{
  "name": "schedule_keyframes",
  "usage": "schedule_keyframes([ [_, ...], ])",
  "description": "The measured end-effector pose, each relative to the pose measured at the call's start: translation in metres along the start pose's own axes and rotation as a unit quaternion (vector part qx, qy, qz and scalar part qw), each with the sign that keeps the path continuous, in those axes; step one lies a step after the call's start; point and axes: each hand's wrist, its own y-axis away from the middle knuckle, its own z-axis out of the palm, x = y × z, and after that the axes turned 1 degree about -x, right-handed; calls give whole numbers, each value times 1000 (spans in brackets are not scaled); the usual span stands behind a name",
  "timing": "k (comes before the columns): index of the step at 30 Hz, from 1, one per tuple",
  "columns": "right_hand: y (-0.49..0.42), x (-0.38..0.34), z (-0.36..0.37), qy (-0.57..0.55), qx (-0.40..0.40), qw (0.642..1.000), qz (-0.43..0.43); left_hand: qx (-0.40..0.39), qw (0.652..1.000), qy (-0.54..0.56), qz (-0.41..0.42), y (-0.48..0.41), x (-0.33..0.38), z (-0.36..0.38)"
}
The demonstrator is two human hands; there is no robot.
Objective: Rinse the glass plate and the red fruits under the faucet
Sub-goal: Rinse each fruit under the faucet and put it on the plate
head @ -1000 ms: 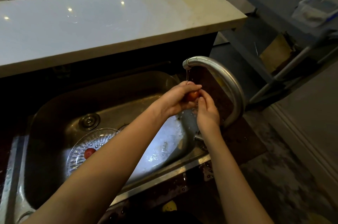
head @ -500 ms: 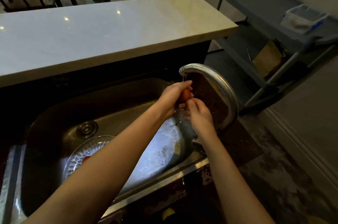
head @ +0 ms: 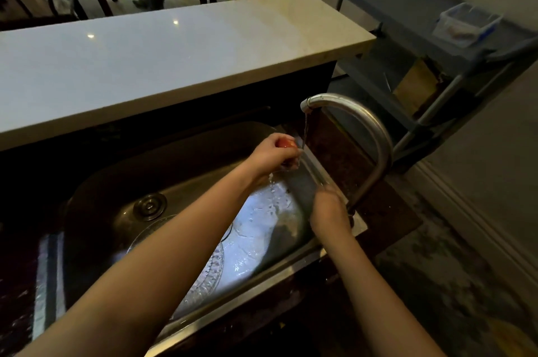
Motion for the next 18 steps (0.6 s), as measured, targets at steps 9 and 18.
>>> schedule_keyframes([
  [9,23,-2,0,-14,69,997,7,30,996,-82,29,30,-17,-27],
  [18,32,-7,4,3,80,997,0,71,995,-65,-30,51,-54,-72],
])
